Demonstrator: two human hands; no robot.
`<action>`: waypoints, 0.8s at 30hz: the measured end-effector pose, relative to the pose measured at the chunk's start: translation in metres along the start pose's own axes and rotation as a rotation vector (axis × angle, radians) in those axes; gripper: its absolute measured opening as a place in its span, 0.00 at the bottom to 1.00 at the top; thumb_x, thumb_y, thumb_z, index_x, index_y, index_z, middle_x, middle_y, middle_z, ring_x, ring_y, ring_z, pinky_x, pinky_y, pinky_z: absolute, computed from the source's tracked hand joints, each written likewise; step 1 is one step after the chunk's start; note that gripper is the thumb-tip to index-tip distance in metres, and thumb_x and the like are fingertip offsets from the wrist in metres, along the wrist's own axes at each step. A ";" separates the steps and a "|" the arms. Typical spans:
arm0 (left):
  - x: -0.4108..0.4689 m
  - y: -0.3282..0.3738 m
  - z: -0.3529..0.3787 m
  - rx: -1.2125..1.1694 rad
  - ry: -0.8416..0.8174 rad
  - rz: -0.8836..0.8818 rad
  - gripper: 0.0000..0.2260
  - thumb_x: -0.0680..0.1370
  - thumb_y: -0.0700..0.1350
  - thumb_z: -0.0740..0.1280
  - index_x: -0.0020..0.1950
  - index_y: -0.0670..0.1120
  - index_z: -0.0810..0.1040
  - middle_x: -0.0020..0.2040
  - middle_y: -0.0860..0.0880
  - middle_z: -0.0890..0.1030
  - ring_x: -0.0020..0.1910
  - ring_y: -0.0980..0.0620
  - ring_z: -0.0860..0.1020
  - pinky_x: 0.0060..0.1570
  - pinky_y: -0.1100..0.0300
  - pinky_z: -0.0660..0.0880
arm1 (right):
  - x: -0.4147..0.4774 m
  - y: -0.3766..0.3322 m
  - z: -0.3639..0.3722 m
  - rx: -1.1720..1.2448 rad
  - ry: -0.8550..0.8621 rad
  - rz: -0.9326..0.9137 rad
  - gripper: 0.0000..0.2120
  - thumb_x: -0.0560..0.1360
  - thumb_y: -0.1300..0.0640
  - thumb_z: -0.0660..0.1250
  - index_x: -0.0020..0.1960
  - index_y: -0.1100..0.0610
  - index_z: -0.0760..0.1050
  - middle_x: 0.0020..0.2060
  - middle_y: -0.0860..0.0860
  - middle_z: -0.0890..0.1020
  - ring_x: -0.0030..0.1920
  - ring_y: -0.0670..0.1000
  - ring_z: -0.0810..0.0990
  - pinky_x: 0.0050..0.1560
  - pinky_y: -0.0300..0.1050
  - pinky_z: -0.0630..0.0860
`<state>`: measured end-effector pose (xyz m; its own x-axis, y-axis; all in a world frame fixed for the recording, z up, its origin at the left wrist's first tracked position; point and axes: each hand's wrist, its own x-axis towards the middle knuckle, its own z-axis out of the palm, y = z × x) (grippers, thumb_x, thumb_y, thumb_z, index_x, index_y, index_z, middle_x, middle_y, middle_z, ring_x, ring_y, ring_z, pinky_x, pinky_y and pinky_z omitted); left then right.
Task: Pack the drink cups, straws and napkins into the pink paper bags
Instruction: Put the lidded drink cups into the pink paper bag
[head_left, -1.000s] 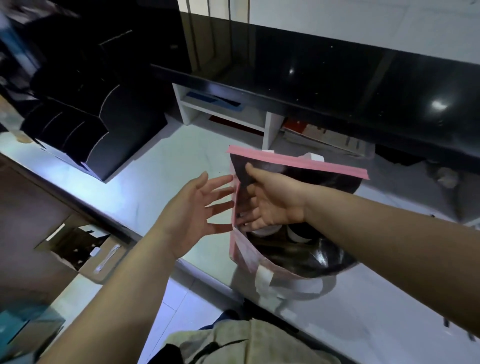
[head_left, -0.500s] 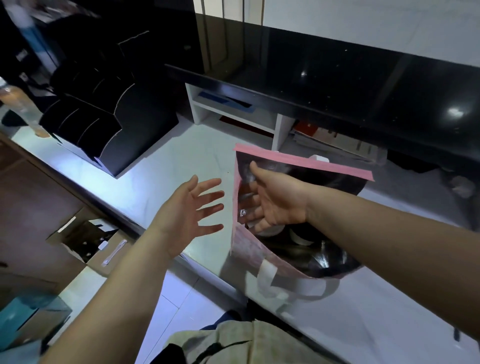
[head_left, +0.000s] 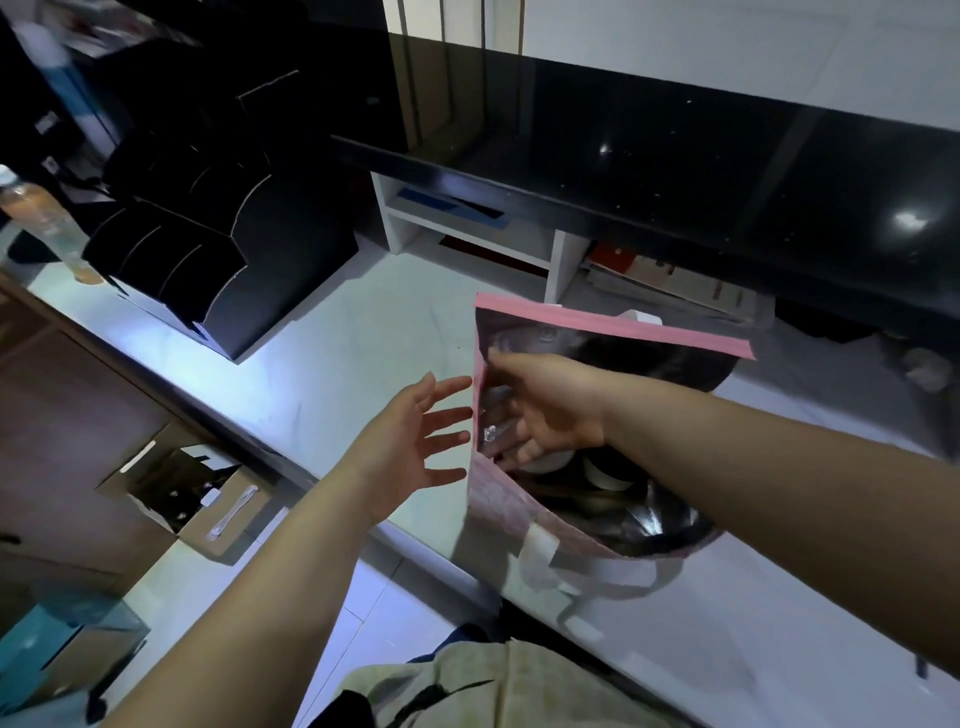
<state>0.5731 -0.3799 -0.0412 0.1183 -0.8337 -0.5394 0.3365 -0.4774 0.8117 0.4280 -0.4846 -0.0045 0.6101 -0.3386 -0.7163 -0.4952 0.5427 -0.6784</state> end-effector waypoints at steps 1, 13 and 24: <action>-0.001 0.001 0.000 0.024 0.015 0.012 0.19 0.83 0.59 0.53 0.62 0.55 0.80 0.64 0.45 0.78 0.63 0.43 0.76 0.63 0.39 0.73 | -0.005 -0.004 -0.002 -0.142 0.069 -0.029 0.23 0.82 0.43 0.53 0.67 0.58 0.71 0.59 0.59 0.78 0.56 0.63 0.80 0.51 0.54 0.77; -0.020 -0.003 0.020 0.266 -0.024 0.376 0.12 0.80 0.57 0.60 0.61 0.58 0.77 0.55 0.59 0.82 0.56 0.55 0.80 0.50 0.59 0.79 | -0.095 -0.005 -0.035 -1.092 0.323 -0.478 0.17 0.76 0.54 0.70 0.65 0.45 0.75 0.59 0.41 0.79 0.56 0.40 0.77 0.59 0.37 0.74; -0.012 -0.051 0.008 0.316 -0.005 0.534 0.27 0.67 0.38 0.79 0.62 0.53 0.76 0.55 0.52 0.83 0.57 0.53 0.80 0.50 0.58 0.80 | -0.133 0.089 -0.070 -0.177 0.936 -1.139 0.10 0.73 0.57 0.72 0.54 0.51 0.80 0.48 0.45 0.85 0.52 0.49 0.83 0.57 0.48 0.79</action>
<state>0.5469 -0.3483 -0.0741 0.1894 -0.9811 -0.0402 -0.0606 -0.0525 0.9968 0.2592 -0.4447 0.0190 0.1357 -0.9041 0.4052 -0.1448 -0.4227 -0.8946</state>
